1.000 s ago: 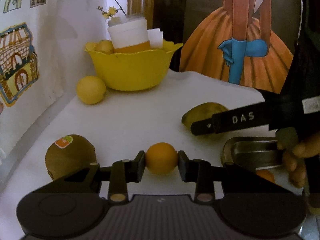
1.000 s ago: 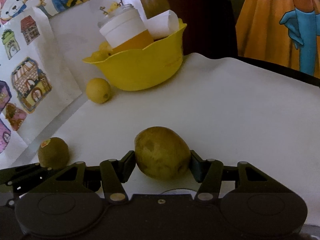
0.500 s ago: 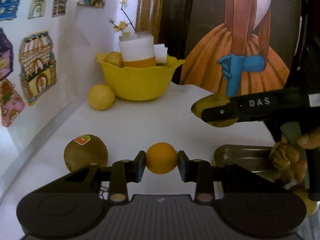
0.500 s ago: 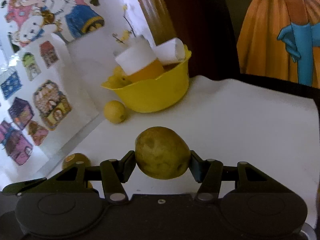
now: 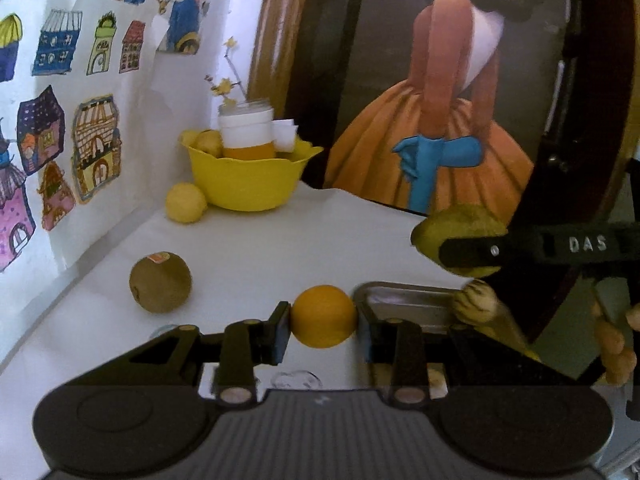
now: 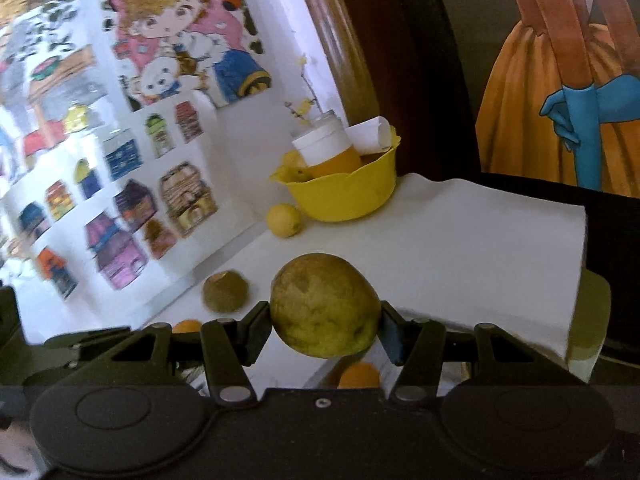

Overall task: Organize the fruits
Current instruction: 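Carry the orange in the left tool over the tray while the right tool carries its fruit there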

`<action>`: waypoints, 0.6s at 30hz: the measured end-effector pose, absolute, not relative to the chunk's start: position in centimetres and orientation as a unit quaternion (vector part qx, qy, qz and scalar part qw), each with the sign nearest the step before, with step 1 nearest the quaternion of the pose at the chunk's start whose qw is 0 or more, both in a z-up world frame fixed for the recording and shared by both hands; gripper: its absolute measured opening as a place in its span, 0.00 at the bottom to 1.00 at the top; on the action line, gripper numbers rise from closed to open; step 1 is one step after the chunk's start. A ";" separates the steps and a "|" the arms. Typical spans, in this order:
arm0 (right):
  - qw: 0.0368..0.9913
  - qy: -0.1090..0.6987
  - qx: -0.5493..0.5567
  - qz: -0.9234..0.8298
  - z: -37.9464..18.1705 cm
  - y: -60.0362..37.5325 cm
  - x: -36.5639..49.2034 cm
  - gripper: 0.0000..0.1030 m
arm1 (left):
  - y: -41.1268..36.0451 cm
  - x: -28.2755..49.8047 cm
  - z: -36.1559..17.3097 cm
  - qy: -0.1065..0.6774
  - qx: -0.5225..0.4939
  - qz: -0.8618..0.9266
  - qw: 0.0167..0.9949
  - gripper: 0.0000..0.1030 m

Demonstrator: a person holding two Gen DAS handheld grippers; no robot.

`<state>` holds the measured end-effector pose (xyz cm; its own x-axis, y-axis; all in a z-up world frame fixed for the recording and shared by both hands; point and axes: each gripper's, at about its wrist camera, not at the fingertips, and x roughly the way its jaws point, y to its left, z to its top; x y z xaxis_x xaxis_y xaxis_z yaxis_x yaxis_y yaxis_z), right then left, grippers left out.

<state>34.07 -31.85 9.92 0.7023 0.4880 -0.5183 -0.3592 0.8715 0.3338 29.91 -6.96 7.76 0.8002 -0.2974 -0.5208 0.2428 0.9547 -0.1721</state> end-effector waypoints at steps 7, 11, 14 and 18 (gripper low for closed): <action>0.912 0.304 0.134 0.239 9.5 -33.5 27.6 0.56 | -8.4 25.0 8.1 0.269 -0.043 -0.174 0.946 0.36; 0.910 0.307 0.149 0.235 8.2 -34.8 24.4 0.56 | -9.1 22.7 7.7 0.269 -0.040 -0.191 0.943 0.36; 0.909 0.314 0.152 0.228 7.0 -35.6 22.5 0.56 | -9.7 21.2 7.2 0.270 -0.029 -0.202 0.941 0.36; 0.908 0.322 0.158 0.218 5.6 -36.5 21.1 0.56 | -10.4 19.4 6.3 0.275 -0.022 -0.220 0.936 0.36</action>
<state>21.08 -36.51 5.59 0.6980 0.4975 -0.5151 -0.2942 0.8550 0.4272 19.45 -10.38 6.32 0.7527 -0.4231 -0.5043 0.3992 0.9025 -0.1615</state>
